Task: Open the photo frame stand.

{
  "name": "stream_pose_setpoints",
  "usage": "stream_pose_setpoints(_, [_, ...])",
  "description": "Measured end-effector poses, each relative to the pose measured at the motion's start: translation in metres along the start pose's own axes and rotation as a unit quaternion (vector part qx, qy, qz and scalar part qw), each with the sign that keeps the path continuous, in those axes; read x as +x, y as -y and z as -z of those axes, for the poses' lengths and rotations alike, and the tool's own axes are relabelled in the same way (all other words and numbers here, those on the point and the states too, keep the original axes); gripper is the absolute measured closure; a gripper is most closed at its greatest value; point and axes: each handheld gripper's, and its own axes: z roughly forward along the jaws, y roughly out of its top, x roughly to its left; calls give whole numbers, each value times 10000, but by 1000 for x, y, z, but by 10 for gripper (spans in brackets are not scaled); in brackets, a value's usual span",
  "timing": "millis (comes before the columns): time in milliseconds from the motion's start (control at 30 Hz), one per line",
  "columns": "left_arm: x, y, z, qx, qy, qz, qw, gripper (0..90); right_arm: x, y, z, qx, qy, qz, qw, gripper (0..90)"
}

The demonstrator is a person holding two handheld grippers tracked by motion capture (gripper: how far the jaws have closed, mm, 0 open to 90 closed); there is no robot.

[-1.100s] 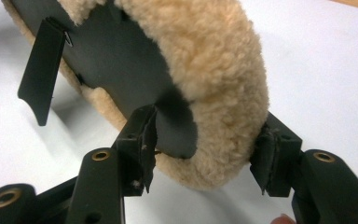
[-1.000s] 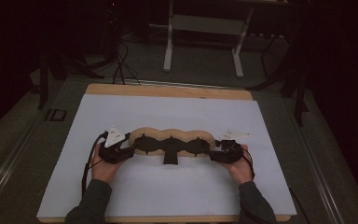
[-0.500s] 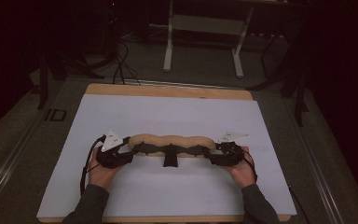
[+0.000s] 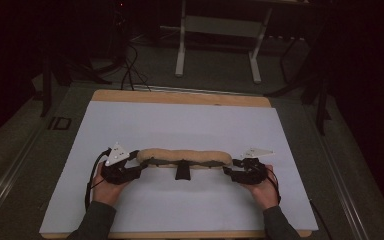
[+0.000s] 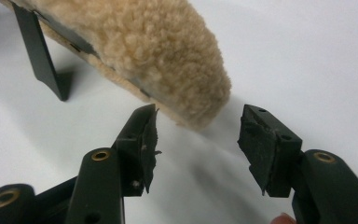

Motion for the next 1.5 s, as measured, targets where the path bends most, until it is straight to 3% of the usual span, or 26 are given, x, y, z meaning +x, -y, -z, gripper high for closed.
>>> stream_pose_setpoints(200, [-1, 1, 1, 10, -28, 55, 10000, 476, 4, 1, 1, -54, -52, -3, 10000, 447])
stream_pose_setpoints(300, [3, 2, 2, 30, 46, 238, 9997, 478, 4, 1, 1, -29, -27, 14, 10000, 445])
stream_pose_setpoints(600, [2, 1, 7, -35, 42, 297, 9995, 472, 7, 0, 0, 131, -170, 7, 9998, 480])
stream_pose_setpoints(933, [4, -1, 15, -231, 138, 374, 9989, 461, 9, -1, 0, 142, -436, 14, 9989, 372])
stream_pose_setpoints(1067, [5, -2, 18, -274, 123, 366, 9989, 459, 10, -2, 0, 167, -419, 33, 9990, 360])
stream_pose_setpoints(1200, [5, -4, 21, -350, 129, 388, 9986, 459, 10, -1, -1, 218, -346, 18, 9992, 377])
stream_pose_setpoints(1300, [9, -9, 27, -576, 282, 605, 9961, 461, 10, 0, 0, 296, -302, 48, 9991, 469])
stream_pose_setpoints(1500, [12, -18, 35, -693, 315, 641, 9950, 460, 10, 1, 0, 345, -340, 52, 9988, 507])
